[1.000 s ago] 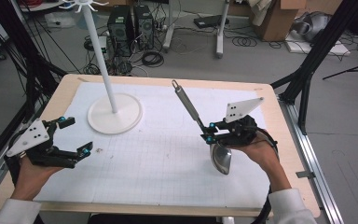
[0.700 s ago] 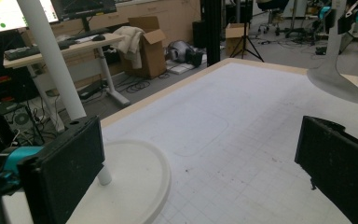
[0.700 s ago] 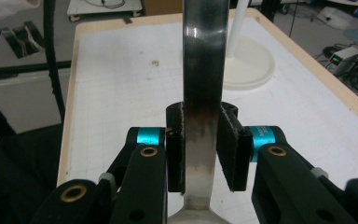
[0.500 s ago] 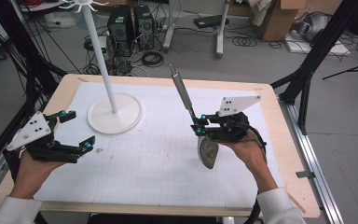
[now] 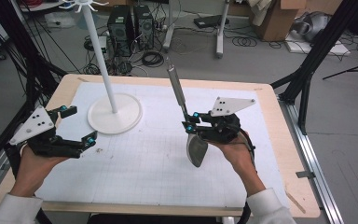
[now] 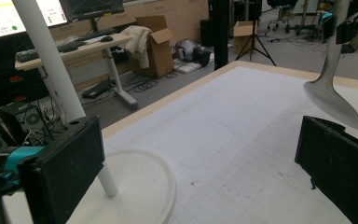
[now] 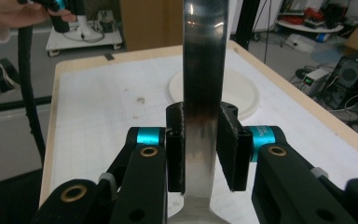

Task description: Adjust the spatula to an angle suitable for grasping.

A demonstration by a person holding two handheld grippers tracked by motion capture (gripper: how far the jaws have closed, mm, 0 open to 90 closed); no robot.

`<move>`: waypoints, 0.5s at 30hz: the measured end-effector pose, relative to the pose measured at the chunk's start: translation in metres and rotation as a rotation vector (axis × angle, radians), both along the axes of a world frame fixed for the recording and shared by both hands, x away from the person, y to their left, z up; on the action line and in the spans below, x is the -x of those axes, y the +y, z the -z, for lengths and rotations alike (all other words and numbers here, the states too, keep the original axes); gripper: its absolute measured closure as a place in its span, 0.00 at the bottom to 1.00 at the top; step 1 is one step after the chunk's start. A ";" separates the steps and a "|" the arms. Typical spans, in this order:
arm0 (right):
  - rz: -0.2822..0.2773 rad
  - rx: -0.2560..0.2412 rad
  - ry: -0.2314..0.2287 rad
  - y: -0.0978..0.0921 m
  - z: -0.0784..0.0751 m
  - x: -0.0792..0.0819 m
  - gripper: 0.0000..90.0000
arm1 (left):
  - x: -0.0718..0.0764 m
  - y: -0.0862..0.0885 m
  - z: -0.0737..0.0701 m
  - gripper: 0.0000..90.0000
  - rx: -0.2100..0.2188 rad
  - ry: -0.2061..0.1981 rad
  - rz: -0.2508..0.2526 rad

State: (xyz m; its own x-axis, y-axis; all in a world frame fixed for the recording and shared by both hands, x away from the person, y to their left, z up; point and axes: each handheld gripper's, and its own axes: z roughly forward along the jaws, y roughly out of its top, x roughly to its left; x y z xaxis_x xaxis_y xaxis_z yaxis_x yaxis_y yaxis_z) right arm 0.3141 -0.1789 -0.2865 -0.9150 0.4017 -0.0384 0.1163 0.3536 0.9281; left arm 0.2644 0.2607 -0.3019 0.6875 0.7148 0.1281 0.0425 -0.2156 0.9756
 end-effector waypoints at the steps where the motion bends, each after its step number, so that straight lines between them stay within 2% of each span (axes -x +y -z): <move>1: 0.000 0.000 0.000 0.000 0.000 0.000 0.83 | -0.001 -0.001 -0.001 0.02 0.004 0.007 0.005; 5: 0.008 -0.015 -0.025 0.009 -0.002 0.002 0.83 | -0.002 -0.003 -0.004 0.02 -0.002 0.004 0.009; 8: -0.001 -0.023 -0.025 0.014 -0.002 0.003 0.83 | -0.004 -0.005 -0.007 0.02 -0.013 0.012 0.012; 11: -0.014 -0.040 -0.030 0.020 -0.001 0.004 0.83 | -0.006 -0.007 -0.012 0.02 -0.017 0.025 0.045; 15: -0.019 -0.052 -0.035 0.030 0.004 0.004 0.83 | -0.006 -0.013 -0.020 0.02 -0.018 0.007 0.059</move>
State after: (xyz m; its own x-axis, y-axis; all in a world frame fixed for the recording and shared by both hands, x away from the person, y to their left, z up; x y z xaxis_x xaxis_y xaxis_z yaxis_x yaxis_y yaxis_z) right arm 0.3100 -0.1484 -0.2902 -0.9208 0.3868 -0.0504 0.0770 0.3069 0.9486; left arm 0.2701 0.2478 -0.2823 0.7294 0.6705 0.1357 0.0361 -0.2358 0.9711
